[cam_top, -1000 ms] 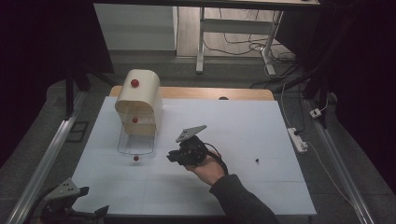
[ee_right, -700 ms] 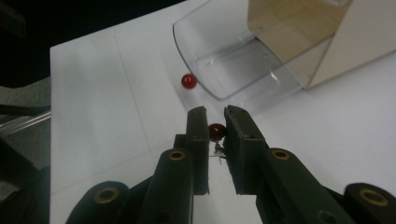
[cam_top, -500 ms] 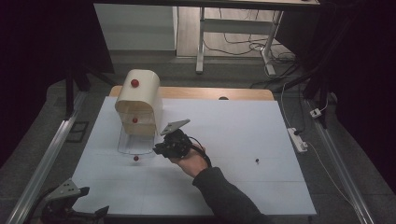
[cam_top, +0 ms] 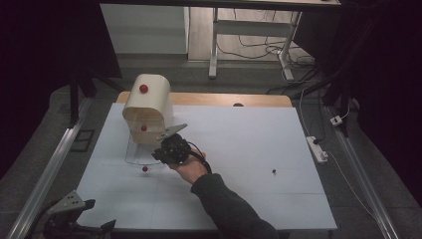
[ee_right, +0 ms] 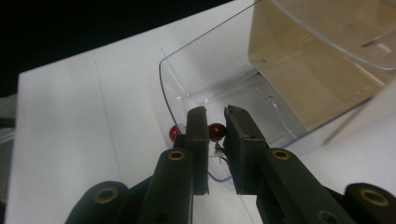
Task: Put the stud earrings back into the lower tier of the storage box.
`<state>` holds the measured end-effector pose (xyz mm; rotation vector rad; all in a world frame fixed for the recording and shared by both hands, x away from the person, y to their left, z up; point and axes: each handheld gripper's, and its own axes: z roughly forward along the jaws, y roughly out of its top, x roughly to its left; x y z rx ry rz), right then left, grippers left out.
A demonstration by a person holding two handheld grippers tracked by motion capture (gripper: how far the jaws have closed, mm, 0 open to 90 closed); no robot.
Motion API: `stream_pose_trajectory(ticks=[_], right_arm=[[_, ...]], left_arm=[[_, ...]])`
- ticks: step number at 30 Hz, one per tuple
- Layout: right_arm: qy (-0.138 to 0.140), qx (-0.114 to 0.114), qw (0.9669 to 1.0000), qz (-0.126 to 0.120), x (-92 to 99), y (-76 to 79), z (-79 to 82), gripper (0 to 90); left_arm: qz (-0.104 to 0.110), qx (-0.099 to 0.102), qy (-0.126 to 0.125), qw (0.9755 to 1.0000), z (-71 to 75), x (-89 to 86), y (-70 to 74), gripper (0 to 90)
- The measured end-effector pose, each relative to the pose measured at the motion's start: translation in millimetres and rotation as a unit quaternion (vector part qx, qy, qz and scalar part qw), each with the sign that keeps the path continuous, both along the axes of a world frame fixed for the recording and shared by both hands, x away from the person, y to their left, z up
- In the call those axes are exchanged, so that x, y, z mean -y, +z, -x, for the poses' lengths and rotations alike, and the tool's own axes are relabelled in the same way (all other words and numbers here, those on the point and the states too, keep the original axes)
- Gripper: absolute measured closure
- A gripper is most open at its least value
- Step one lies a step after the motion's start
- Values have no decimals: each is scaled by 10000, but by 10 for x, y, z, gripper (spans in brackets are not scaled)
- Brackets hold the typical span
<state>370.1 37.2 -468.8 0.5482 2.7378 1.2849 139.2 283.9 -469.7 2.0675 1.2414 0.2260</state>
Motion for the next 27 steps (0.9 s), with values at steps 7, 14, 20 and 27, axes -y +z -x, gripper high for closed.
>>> stream_pose_trajectory(ticks=[7, 14, 20, 27], right_arm=[[-75, -2, 9999, 93, -33, -49, -26, 676], [-82, -36, 9998, 172, 79, 64, 16, 515], [-61, 118, 9994, 335, 275, 101, 94, 314], [-334, 178, 9977, 568, 557, 96, 146, 106]], left_arm=[[17, 15, -1, 10000, 4, -5, 0, 22], [6, 10, -2, 10000, 3, -1, 0, 23], [-20, -4, -21, 10000, 0, 5, 0, 24], [-23, -23, -19, 10000, -4, 8, -1, 25]])
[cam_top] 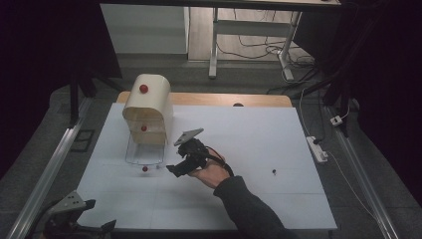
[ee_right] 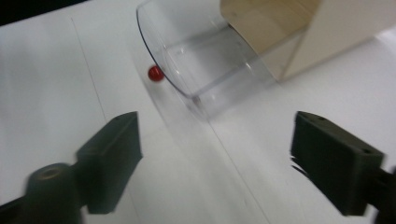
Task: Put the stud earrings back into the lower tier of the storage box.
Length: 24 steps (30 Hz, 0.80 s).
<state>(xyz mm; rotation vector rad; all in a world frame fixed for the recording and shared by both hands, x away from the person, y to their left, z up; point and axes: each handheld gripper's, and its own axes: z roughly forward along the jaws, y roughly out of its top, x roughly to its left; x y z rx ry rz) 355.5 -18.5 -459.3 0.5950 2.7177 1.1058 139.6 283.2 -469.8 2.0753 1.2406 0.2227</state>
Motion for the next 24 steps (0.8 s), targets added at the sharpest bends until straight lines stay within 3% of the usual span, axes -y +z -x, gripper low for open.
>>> stream_pose_trajectory(ticks=[8, 19, 24], right_arm=[[-363, 33, 9992, 145, 358, -19, 34, 0], [-584, -36, 9979, 269, 862, -65, 29, 0], [-1093, -96, 9935, 304, 1144, -91, 21, 0]], left_arm=[[-10, 2, -11, 10000, 0, 6, 0, 26], [-23, 20, -46, 10000, 2, 10, 1, 27], [-34, 18, -52, 10000, 3, 14, 2, 27]])
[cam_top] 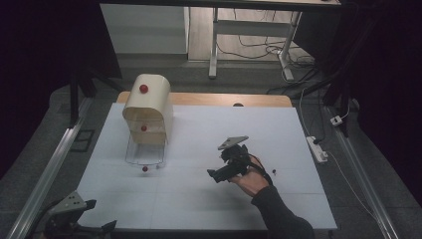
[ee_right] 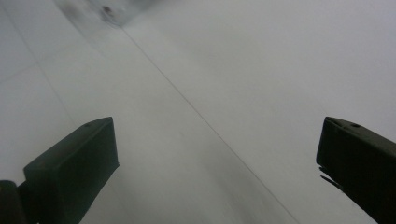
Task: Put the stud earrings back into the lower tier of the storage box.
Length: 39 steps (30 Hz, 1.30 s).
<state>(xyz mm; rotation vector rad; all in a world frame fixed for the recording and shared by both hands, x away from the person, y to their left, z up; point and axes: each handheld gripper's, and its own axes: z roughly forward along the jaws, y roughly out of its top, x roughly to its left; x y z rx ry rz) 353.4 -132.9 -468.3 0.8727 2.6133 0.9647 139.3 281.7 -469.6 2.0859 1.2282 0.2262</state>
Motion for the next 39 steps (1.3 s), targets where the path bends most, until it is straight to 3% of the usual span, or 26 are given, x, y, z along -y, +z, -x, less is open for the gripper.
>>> stream_pose_trajectory(ticks=[6, 13, 20, 23, 28, 31, 34, 36, 39], right_arm=[[-337, -106, 9994, -64, 326, -42, -9, 0], [-684, -61, 9976, -82, 699, -44, -4, 0], [-1056, -42, 9943, 133, 1095, -102, -38, 0], [-1268, 35, 9916, 249, 1281, -130, -75, 0], [-1737, -111, 9845, 232, 1546, -154, -142, 0], [-1940, -266, 9801, 313, 1632, -207, -171, 0], [-1987, -346, 9781, 520, 1648, -268, -192, 0], [-1975, -404, 9770, 694, 1637, -297, -199, 40], [-1864, -554, 9778, 787, 1620, -319, -192, 219]], left_arm=[[2, -4, 1, 10000, -1, 0, 0, 27], [-5, -4, 0, 10000, -1, 3, 0, 27], [-6, -12, 7, 10000, -3, 4, 0, 27], [-14, -11, 3, 10000, -3, 7, 0, 27], [-36, 2, -16, 10000, -3, 8, 1, 27], [-45, -2, -14, 10000, -1, 14, 2, 27], [-69, 8, -37, 10000, -3, 17, 2, 27], [-77, 8, -41, 10000, -2, 19, 2, 27], [-85, 6, -42, 10000, -3, 20, 1, 28]])
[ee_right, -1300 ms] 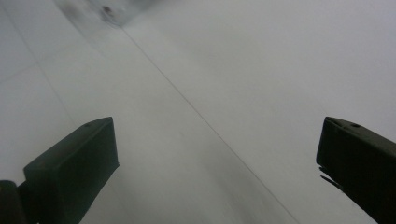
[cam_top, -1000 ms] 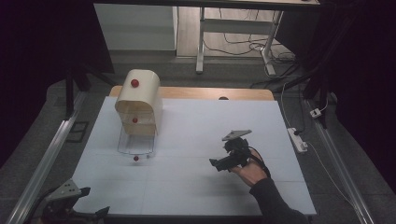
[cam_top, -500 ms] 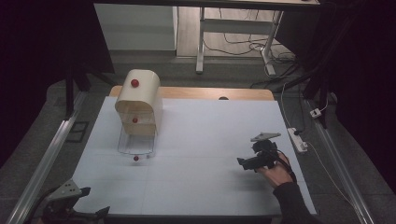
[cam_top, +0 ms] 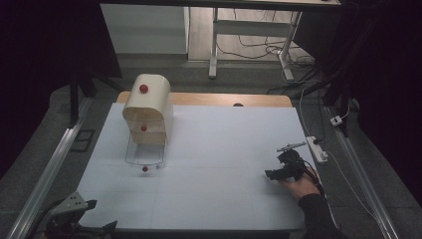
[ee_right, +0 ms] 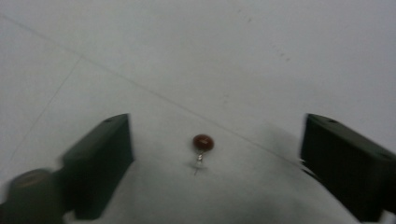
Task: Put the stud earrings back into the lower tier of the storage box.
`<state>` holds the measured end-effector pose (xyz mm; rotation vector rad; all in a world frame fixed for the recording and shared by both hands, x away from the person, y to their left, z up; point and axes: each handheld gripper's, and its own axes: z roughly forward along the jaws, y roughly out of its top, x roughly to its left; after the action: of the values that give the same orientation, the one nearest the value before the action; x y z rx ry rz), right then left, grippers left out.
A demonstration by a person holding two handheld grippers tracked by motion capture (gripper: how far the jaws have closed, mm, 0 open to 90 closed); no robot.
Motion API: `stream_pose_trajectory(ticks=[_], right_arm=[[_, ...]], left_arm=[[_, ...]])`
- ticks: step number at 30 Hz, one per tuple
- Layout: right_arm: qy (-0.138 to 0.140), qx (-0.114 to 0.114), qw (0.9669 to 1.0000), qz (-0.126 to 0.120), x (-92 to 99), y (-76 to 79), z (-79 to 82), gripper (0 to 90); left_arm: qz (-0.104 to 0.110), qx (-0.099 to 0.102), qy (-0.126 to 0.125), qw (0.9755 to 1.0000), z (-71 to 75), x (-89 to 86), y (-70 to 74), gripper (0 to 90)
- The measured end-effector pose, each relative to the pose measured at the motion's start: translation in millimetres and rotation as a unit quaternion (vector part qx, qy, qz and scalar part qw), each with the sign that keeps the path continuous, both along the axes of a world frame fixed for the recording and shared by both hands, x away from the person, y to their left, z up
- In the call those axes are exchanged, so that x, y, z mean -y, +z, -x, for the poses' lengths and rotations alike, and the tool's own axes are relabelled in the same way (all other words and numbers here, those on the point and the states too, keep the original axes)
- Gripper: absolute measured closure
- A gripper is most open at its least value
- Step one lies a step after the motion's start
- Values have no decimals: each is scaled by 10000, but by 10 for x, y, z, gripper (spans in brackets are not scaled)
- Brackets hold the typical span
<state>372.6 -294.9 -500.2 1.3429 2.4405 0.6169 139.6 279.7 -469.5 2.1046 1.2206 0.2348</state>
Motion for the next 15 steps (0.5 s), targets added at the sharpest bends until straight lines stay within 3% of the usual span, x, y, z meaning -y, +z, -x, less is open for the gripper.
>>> stream_pose_trajectory(ticks=[2, 5, 9, 15], right_arm=[[59, -121, 9998, 125, -2, -15, 4, 333], [44, -135, 9999, 73, 9, 13, 7, 569], [146, -181, 9997, 52, -16, 21, 7, 782], [54, -345, 9994, 33, -36, 36, -19, 811]], left_arm=[[-4, 4, -4, 10000, 1, 1, 0, 28], [-18, 2, -6, 10000, 0, 4, -1, 28], [-53, -2, -21, 10000, -1, 13, -1, 29], [-113, 2, -41, 9999, 0, 26, -2, 30]])
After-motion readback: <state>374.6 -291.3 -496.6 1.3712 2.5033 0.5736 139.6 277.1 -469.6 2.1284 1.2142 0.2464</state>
